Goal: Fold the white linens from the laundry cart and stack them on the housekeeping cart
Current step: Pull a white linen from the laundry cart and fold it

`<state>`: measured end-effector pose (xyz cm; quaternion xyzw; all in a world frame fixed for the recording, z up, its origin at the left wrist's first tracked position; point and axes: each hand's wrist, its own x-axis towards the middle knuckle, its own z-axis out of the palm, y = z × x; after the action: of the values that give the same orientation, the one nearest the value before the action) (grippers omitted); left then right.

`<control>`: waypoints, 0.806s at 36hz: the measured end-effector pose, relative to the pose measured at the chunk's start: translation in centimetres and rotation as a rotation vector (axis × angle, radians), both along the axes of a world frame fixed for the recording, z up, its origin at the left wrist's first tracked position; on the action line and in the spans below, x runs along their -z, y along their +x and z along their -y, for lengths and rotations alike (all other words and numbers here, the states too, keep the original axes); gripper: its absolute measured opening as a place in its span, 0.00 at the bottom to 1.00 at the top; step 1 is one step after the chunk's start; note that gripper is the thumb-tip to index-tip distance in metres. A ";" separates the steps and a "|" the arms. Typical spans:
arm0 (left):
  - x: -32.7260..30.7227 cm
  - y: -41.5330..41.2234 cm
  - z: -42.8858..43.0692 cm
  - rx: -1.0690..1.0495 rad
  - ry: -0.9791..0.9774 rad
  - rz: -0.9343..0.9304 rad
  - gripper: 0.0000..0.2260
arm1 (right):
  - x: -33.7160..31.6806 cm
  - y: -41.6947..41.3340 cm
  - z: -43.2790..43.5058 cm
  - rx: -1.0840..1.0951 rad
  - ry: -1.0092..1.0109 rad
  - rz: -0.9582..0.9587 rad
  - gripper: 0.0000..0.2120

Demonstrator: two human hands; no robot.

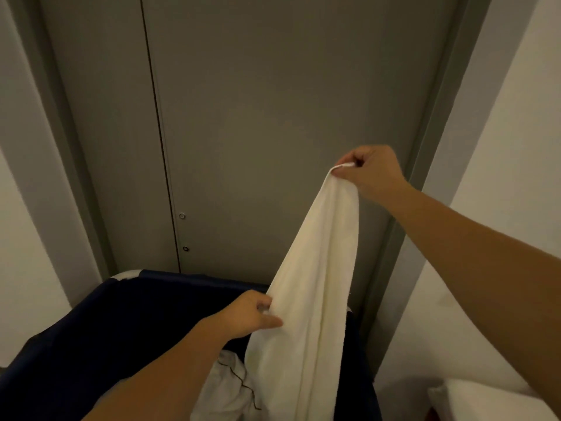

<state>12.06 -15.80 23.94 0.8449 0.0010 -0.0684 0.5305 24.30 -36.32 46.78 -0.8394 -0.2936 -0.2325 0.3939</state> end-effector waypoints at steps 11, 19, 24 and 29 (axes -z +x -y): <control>2.7 0.1 -3.8 -0.283 0.158 0.126 0.10 | -1.3 1.8 2.5 0.133 0.088 0.037 0.03; 5.8 -2.0 -6.0 -0.067 0.334 0.002 0.08 | -1.1 1.8 1.5 0.190 0.134 0.003 0.05; 7.5 -3.7 -7.6 -0.305 0.218 0.027 0.15 | -1.3 1.6 0.4 0.192 0.131 0.023 0.05; 7.9 -4.7 -9.8 -0.399 0.142 0.002 0.13 | -1.5 1.9 -0.5 0.201 0.131 0.016 0.08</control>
<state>7.39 -6.03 16.03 0.8633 0.1726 0.0389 0.4727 26.20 -35.77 48.25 -0.8352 -0.1953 -0.2959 0.4203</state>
